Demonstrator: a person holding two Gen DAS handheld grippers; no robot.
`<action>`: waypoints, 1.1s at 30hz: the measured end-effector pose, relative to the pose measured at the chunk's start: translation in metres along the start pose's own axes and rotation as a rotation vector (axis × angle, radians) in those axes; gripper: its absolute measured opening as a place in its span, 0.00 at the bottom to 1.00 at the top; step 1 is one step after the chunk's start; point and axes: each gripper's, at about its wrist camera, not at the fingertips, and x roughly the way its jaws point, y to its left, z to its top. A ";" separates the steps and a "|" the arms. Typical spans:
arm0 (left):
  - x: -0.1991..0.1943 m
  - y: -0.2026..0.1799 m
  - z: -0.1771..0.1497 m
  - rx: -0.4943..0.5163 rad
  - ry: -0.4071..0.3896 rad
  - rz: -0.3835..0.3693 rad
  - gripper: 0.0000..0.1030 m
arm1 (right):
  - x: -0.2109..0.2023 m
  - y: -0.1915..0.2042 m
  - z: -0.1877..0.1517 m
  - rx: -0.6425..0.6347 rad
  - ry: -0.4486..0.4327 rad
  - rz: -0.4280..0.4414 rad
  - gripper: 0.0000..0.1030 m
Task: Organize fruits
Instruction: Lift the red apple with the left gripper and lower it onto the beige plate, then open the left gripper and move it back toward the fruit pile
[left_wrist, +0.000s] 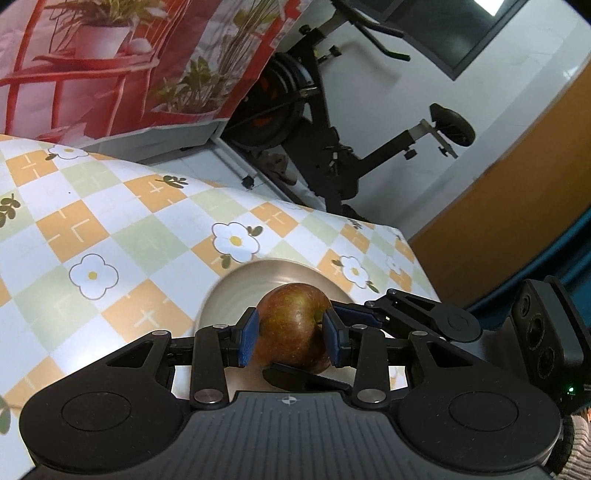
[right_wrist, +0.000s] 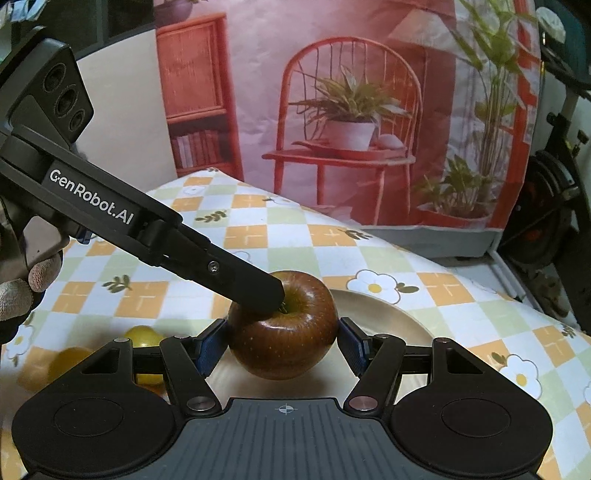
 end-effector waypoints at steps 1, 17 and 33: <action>0.003 0.001 0.002 -0.002 0.003 0.002 0.38 | 0.004 -0.002 0.000 0.003 0.002 0.000 0.59; 0.007 0.026 0.007 -0.060 -0.020 0.047 0.37 | 0.029 -0.015 -0.005 0.034 0.005 -0.031 0.59; -0.044 -0.001 -0.008 0.034 -0.107 0.152 0.38 | -0.021 -0.002 -0.004 0.072 -0.062 -0.107 0.66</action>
